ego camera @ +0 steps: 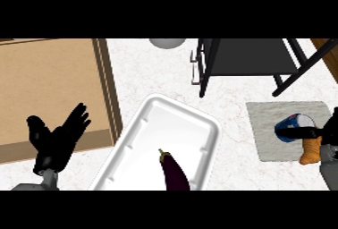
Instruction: Pick the can from the placemat and place it in the tiered shelf
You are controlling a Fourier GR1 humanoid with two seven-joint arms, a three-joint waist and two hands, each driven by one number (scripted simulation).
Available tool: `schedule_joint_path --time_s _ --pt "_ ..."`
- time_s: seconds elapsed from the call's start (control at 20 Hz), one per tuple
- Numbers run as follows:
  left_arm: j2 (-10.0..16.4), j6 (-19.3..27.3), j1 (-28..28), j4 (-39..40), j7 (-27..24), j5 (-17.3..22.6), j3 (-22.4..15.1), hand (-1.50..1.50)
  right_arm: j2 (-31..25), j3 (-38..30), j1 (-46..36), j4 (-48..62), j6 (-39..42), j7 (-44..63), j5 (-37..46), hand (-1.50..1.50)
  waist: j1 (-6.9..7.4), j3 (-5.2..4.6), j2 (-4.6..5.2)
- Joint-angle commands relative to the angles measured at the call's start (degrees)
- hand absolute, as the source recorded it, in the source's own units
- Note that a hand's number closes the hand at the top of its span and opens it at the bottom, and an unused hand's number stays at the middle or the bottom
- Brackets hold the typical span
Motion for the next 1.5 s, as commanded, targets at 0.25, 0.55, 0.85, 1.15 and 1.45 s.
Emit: schedule_joint_path --time_s 0.25,0.55,0.85,1.15,1.45 --pt "-1.23 -1.32 0.02 8.54 -2.91 -0.83 1.34 0.00 3.34 -3.84 -2.88 7.85 -0.33 4.58 4.04 -1.50 -0.58 -0.80 0.87" --pt "-1.21 -1.31 -2.59 8.62 -1.28 -1.17 2.23 0.00 7.08 -5.98 -9.13 16.16 -1.21 1.02 7.26 -1.50 -0.06 -0.76 1.01" --pt "-1.47 -0.82 0.52 4.20 0.61 -1.34 1.71 0.00 10.21 -3.36 -6.70 16.43 8.76 -6.03 1.34 1.50 0.43 -0.72 0.92" --pt "-2.90 -0.43 -2.43 7.48 -0.97 -3.46 2.25 0.00 11.14 -5.72 -4.13 20.10 2.66 -16.88 1.73 1.50 -0.65 -0.71 0.77" --pt "-1.28 -3.15 0.31 3.35 1.17 -2.01 1.88 0.00 17.54 7.93 -11.69 12.90 12.45 -22.90 4.02 1.50 2.22 -0.76 0.86"
